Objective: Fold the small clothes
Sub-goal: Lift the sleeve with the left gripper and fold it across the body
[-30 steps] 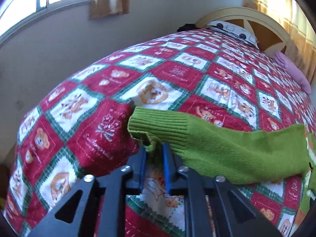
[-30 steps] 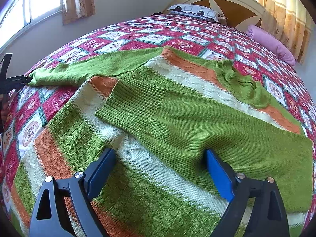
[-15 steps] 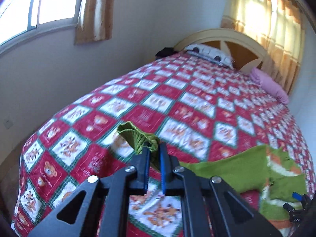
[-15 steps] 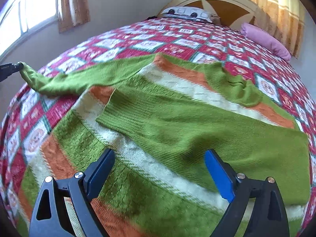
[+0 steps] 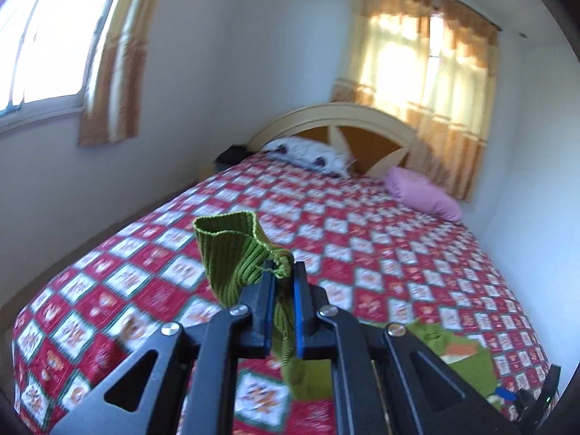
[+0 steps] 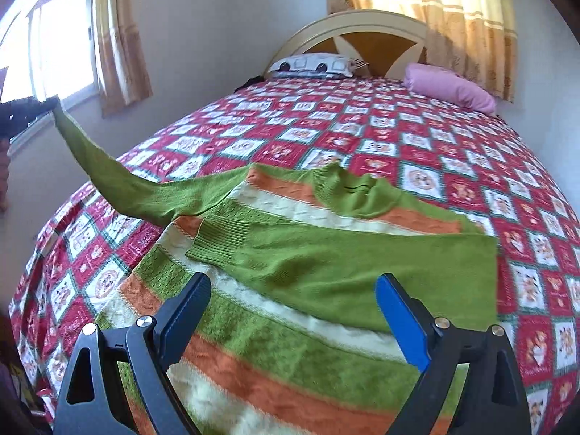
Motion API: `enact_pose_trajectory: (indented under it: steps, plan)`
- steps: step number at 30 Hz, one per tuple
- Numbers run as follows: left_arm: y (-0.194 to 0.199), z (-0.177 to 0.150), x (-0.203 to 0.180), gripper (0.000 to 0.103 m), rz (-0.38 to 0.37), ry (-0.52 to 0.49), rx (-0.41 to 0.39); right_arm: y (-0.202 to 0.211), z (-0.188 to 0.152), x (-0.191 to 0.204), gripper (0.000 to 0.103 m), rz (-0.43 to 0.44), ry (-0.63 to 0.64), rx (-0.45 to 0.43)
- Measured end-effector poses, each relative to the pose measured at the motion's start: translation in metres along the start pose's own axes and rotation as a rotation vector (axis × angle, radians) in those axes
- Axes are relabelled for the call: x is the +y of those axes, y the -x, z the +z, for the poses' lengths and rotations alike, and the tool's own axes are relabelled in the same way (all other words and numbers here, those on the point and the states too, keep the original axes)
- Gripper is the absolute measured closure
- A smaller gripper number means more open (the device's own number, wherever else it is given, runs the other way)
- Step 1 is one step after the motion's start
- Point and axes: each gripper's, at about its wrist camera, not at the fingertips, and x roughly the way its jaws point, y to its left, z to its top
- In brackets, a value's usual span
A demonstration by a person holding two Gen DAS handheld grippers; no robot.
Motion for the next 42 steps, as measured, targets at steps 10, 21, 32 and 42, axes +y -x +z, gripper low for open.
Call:
enact_pose_trajectory:
  steps: [10,21,32,42]
  plan:
    - [-0.005,0.009,-0.11,0.094,-0.173,-0.113,-0.034,0.035,-0.032,-0.013,0.011,-0.007,-0.001,-0.008]
    - [-0.03,-0.063,-0.251,0.094,-0.352,-0.265,0.076,0.05,-0.074,-0.033,0.011,-0.019,-0.047,0.037]
    - [-0.079,-0.192,-0.345,0.079,-0.351,-0.452,0.31,0.048,-0.115,-0.033,0.011,-0.032,-0.038,0.063]
    - [-0.047,-0.172,-0.25,0.026,-0.231,-0.539,0.125,0.049,-0.125,-0.028,0.011,0.005,-0.023,0.061]
